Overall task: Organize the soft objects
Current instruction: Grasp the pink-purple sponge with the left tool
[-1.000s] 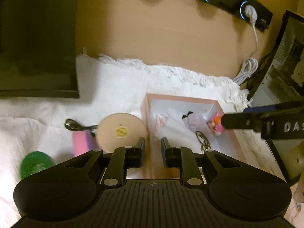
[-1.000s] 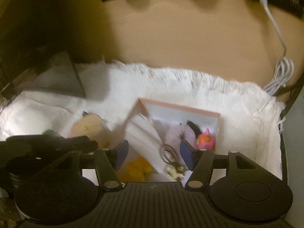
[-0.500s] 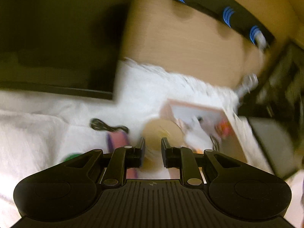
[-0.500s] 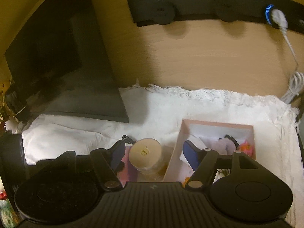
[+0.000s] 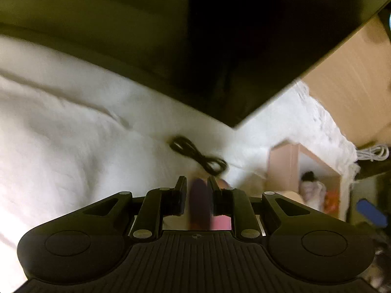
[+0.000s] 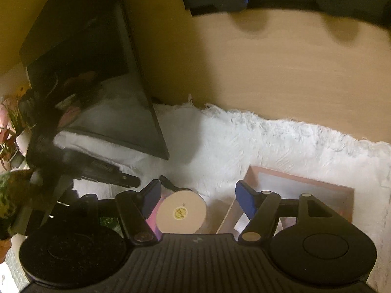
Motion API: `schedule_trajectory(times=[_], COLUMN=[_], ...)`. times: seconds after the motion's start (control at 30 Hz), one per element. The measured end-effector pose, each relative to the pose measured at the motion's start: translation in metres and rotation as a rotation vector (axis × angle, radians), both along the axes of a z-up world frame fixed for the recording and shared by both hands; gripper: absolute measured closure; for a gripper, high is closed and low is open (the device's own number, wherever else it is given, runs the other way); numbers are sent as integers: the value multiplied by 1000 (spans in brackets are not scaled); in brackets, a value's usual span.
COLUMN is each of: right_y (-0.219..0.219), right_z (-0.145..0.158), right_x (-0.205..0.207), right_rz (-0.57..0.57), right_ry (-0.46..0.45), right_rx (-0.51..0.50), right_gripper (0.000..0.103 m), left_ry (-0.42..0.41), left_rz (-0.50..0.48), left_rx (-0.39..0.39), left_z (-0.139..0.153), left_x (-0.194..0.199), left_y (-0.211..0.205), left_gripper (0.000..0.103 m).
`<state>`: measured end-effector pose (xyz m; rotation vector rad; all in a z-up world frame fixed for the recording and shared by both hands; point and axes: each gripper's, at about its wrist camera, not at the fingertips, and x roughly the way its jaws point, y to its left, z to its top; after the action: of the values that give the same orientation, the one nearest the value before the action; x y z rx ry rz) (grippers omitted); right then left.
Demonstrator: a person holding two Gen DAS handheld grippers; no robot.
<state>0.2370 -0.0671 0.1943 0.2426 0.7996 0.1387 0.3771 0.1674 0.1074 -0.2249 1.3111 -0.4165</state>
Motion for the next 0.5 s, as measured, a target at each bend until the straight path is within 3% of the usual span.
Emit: schedule_trajectory(times=[0.17,0.3,0.4,0.5], right_y=[-11,-12,-11,-12], right_z=[-15,-17,-18,-15], right_x=[8,13,14,10], right_rz=[-1,2,8,3], right_ry=[32,39,39,35], right_rx=[4,-7,-14,-9], right_gripper=[35,35,35,35], left_ry=[-28,-158,-231,-405], left_rz=[-95,-152,-178,-191], left_rx=[38,108,104,161], left_z=[2,14,23,35], left_x=[-14,-29,-49,-90], left_y=[-31,-39,-33,-29], left_gripper=[83,83,83,83])
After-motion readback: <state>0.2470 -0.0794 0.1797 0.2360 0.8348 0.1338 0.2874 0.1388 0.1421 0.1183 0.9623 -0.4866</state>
